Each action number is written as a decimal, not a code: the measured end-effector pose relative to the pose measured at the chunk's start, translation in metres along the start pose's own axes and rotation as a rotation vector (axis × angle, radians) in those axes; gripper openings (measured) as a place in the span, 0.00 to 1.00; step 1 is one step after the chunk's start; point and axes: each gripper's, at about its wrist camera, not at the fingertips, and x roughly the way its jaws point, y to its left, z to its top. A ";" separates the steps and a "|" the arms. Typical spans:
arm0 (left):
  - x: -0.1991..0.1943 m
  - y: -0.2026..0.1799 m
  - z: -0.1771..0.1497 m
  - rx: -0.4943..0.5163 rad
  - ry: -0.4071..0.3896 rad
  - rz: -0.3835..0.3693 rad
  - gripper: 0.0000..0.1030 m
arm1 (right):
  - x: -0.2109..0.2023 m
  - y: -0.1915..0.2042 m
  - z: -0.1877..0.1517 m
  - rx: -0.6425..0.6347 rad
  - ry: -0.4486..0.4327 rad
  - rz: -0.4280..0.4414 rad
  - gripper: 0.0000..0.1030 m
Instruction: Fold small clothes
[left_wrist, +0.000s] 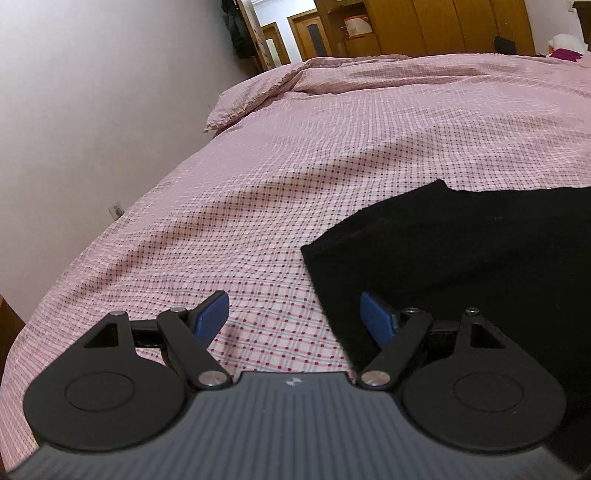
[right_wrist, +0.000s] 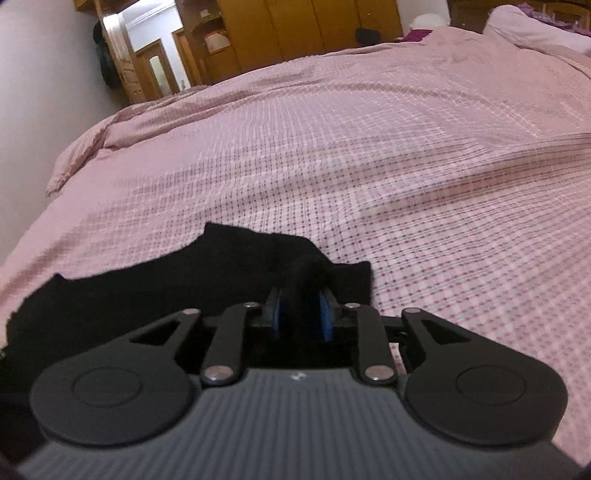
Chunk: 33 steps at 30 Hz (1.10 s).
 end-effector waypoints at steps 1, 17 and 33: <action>-0.002 0.001 0.001 0.003 0.001 -0.005 0.79 | -0.011 0.000 0.000 0.002 -0.017 0.005 0.26; -0.023 0.012 -0.008 0.020 0.042 -0.043 0.81 | -0.030 -0.001 -0.052 -0.010 0.032 0.002 0.37; -0.144 0.063 -0.046 -0.067 0.050 -0.211 0.81 | -0.150 0.013 -0.087 -0.047 0.057 0.054 0.39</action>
